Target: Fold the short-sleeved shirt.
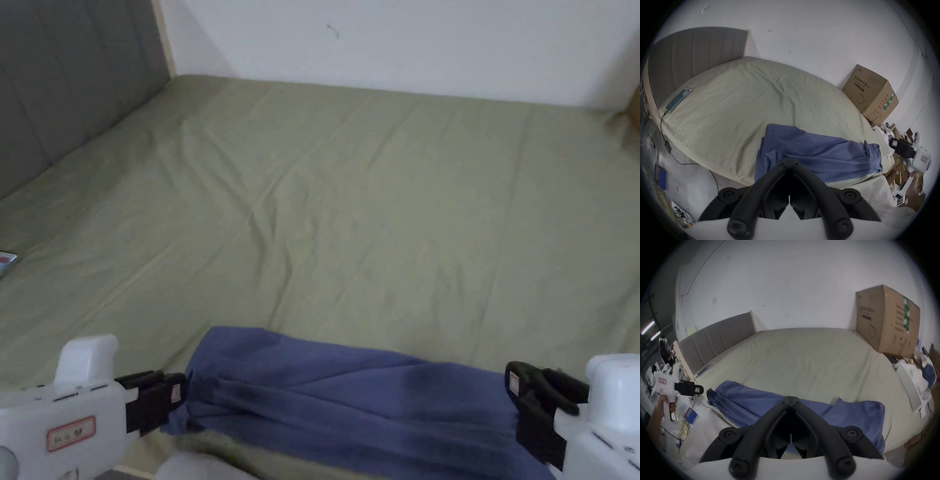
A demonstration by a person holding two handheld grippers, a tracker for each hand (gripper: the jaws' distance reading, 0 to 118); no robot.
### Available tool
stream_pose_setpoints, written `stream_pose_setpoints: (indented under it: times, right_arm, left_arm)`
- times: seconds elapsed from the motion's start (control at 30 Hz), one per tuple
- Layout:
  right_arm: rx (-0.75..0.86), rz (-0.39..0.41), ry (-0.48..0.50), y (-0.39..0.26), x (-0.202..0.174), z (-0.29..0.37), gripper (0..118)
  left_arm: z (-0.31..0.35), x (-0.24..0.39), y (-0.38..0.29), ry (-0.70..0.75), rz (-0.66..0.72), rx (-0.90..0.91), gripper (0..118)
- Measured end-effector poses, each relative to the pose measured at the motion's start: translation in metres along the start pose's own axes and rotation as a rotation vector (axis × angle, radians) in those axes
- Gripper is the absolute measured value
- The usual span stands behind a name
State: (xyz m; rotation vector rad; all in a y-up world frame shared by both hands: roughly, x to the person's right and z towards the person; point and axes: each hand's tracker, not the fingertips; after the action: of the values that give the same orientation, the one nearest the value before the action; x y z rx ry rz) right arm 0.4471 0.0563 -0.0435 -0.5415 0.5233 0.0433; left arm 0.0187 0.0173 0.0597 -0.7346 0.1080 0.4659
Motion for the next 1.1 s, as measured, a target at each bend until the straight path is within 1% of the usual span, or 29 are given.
stream_pose_setpoints:
  times: [0.03, 0.07, 0.1, 0.13, 0.17, 0.2, 0.23, 0.27, 0.33, 0.37, 0.43, 0.47, 0.53, 0.6, 0.63, 0.67, 0.7, 0.77, 0.8, 0.83, 0.87, 0.9, 0.93, 0.97, 1.0, 1.03, 1.07, 1.1]
  right_arm:
    - [0.000, -0.011, 0.006, 0.001, -0.005, -0.005, 0]
    - [0.007, -0.025, 0.016, 0.001, -0.009, -0.009, 0]
    - [0.016, -0.030, 0.019, 0.001, -0.013, -0.011, 0]
    - [0.021, -0.024, 0.009, 0.001, -0.018, -0.014, 0]
    - [0.030, -0.005, -0.002, 0.002, -0.023, -0.017, 0]
    - [0.033, -0.002, -0.007, 0.003, -0.027, -0.018, 0]
    - [0.032, -0.004, -0.015, 0.005, -0.031, -0.020, 0]
    - [0.041, 0.009, -0.013, 0.004, -0.036, -0.020, 0]
    - [0.028, 0.094, -0.009, 0.003, -0.048, -0.025, 0]
    - [0.020, 0.118, -0.006, 0.001, -0.053, -0.028, 0]
    - [-0.010, 0.102, 0.019, -0.002, -0.058, -0.034, 0]
    - [-0.026, 0.078, 0.038, -0.004, -0.060, -0.037, 0]
    - [-0.047, 0.045, 0.060, -0.005, -0.062, -0.040, 0]
    - [-0.069, 0.062, 0.081, -0.006, -0.062, -0.045, 0]
    - [-0.080, 0.075, 0.086, -0.007, -0.063, -0.047, 0]
    - [-0.088, 0.083, 0.081, -0.008, -0.064, -0.049, 0]
    - [-0.099, 0.084, 0.083, -0.008, -0.064, -0.051, 0]
    - [-0.116, 0.063, 0.096, -0.008, -0.063, -0.054, 0]
    - [-0.121, 0.047, 0.104, -0.007, -0.062, -0.055, 0]
    - [-0.123, 0.039, 0.111, -0.006, -0.061, -0.056, 0]
    - [-0.125, 0.038, 0.114, -0.006, -0.061, -0.057, 0]
    - [-0.126, 0.040, 0.114, -0.005, -0.061, -0.057, 0]
    - [-0.130, 0.045, 0.114, -0.005, -0.061, -0.058, 0]
    - [-0.131, 0.051, 0.113, -0.005, -0.061, -0.058, 0]
    - [-0.133, 0.053, 0.111, -0.005, -0.059, -0.057, 0]
    - [-0.139, 0.053, 0.111, -0.005, -0.056, -0.057, 0]
    - [-0.141, 0.050, 0.108, -0.006, -0.053, -0.056, 0]
    - [-0.143, 0.046, 0.104, -0.007, -0.050, -0.056, 0]
  left_arm:
    - [-0.002, -0.006, 0.002, -0.014, 0.042, -0.012, 0]
    - [-0.006, -0.016, 0.004, -0.018, 0.088, -0.011, 4]
    - [-0.008, -0.024, 0.005, -0.036, 0.125, -0.006, 16]
    - [-0.013, -0.033, 0.008, -0.055, 0.165, -0.009, 45]
    - [-0.019, -0.042, 0.011, -0.066, 0.189, -0.028, 71]
    - [-0.026, -0.048, 0.014, -0.084, 0.211, -0.049, 88]
    - [-0.033, -0.055, 0.017, -0.092, 0.235, -0.076, 98]
    - [-0.039, -0.062, 0.021, -0.114, 0.255, -0.095, 100]
    - [-0.054, -0.079, 0.027, -0.199, 0.316, -0.113, 100]
    - [-0.061, -0.086, 0.030, -0.237, 0.359, -0.122, 100]
    - [-0.076, -0.098, 0.035, -0.330, 0.436, -0.139, 100]
    - [-0.082, -0.100, 0.036, -0.358, 0.488, -0.139, 100]
    - [-0.097, -0.108, 0.038, -0.399, 0.550, -0.178, 100]
    - [-0.112, -0.109, 0.035, -0.413, 0.552, -0.246, 100]
    - [-0.116, -0.109, 0.034, -0.411, 0.551, -0.242, 99]
    - [-0.119, -0.108, 0.033, -0.441, 0.548, -0.234, 99]
    - [-0.121, -0.108, 0.034, -0.491, 0.555, -0.238, 99]
    - [-0.128, -0.104, 0.035, -0.536, 0.572, -0.272, 98]
    - [-0.133, -0.102, 0.034, -0.530, 0.555, -0.269, 94]
    - [-0.138, -0.099, 0.034, -0.501, 0.530, -0.282, 72]
    - [-0.144, -0.096, 0.032, -0.442, 0.488, -0.321, 41]
    - [-0.152, -0.091, 0.029, -0.365, 0.467, -0.366, 5]
    - [-0.155, -0.088, 0.023, -0.387, 0.477, -0.355, 5]
    - [-0.151, -0.088, 0.025, -0.471, 0.497, -0.330, 5]
    - [-0.150, -0.097, 0.026, -0.441, 0.504, -0.333, 5]
    - [-0.148, -0.096, 0.029, -0.421, 0.479, -0.327, 5]
    - [-0.145, -0.092, 0.032, -0.396, 0.425, -0.334, 5]
    - [-0.142, -0.089, 0.035, -0.372, 0.413, -0.342, 5]
